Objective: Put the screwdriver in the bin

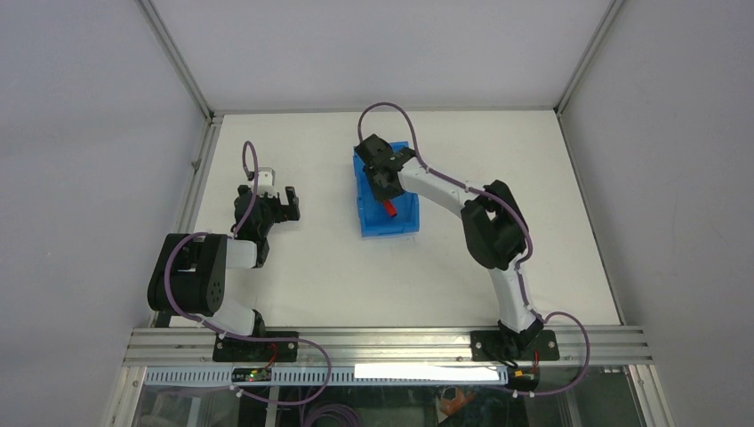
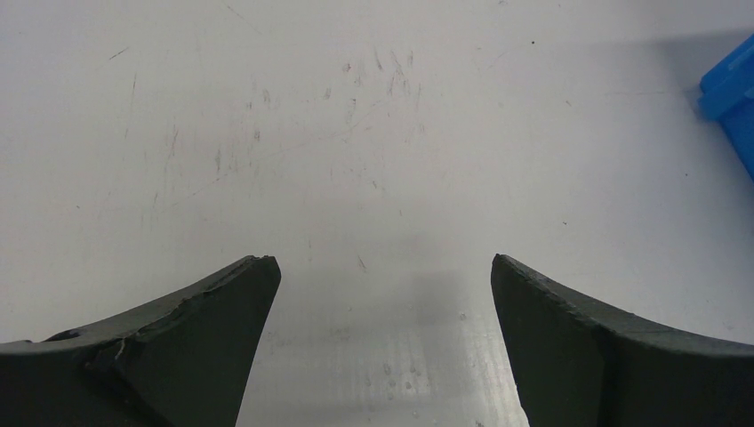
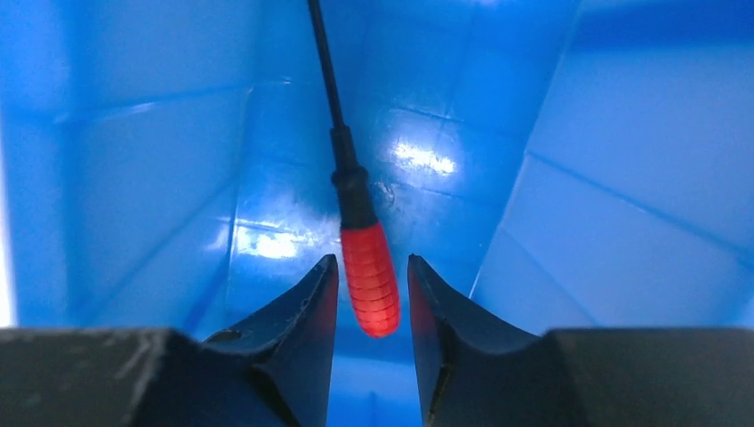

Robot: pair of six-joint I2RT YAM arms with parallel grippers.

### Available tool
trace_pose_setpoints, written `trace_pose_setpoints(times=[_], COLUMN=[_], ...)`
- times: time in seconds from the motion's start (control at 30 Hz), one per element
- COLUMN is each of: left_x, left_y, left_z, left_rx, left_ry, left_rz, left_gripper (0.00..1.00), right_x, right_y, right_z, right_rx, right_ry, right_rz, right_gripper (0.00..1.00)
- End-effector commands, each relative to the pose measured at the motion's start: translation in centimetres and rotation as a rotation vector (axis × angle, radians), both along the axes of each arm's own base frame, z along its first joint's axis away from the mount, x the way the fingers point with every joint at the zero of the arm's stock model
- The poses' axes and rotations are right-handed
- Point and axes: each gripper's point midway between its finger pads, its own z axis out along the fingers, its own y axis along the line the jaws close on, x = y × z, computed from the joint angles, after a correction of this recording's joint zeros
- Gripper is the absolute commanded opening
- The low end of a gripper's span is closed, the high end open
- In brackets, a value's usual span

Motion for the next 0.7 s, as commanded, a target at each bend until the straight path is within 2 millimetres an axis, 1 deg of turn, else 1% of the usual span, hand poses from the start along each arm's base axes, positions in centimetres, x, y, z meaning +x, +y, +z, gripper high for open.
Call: trace_pose_setpoints(times=[0.0,0.07,0.13,0.2,0.27,0.3,0.33,0.43,0.5,0.53,0.57,0.6,0.63,0.67], left_x=[0.5,0.5,0.5,0.5,0.5,0.5,0.5,0.5,0.5,0.5,0.5,0.5,0.5,0.5], left_y=[-0.4,-0.3,-0.3,-0.3,-0.4,-0.4,-0.4,-0.3,-0.3,-0.3,-0.3,-0.3,-0.4,-0.3], left_z=[1.7,1.7,1.7,1.7,1.7,1.7,1.7,1.7,1.7,1.7,1.7,1.7,1.7,1.7], left_rx=[-0.018,-0.018,-0.018,-0.018,-0.019,-0.018,-0.018,-0.018,-0.019,-0.018,-0.018,-0.018,-0.018,-0.019], left_ry=[-0.055,-0.055,-0.056,-0.056,-0.055,-0.055,-0.055,-0.055,-0.055,-0.055,-0.055,-0.055,-0.055,-0.055], left_rz=[-0.001,0.0,0.0,0.001,0.0,0.0,0.0,0.0,0.0,0.001,0.0,0.0,-0.001,0.0], left_gripper=[0.99,0.99,0.99,0.99,0.99,0.99,0.99,0.99,0.99,0.99,0.99,0.99,0.99,0.99], right_x=[1.5,1.7,1.8,2.0,2.0,1.9,1.7,0.9,0.5,0.4,0.3,0.1,0.1,0.3], right_y=[0.7,0.7,0.8,1.0,1.1,1.2,1.2,0.7,-0.5,-1.5,-3.1,-4.1,-5.9,-8.0], right_z=[-0.3,0.3,1.9,4.3,7.3,8.8,10.9,14.7,16.6,17.3,17.6,18.0,18.0,18.0], right_rx=[0.0,0.003,0.022,0.055,0.104,0.131,0.166,0.229,0.23,0.21,0.168,0.148,0.108,0.07], right_ry=[-0.044,-0.054,-0.075,-0.11,-0.153,-0.17,-0.198,-0.248,-0.287,-0.309,-0.329,-0.34,-0.351,-0.363], right_rz=[-0.009,-0.015,-0.022,-0.023,-0.031,-0.031,-0.028,-0.022,-0.043,-0.066,-0.103,-0.123,-0.168,-0.218], right_gripper=[0.4,0.43,0.45,0.46,0.48,0.49,0.5,0.55,0.64,0.72,0.8,0.9,0.98,0.99])
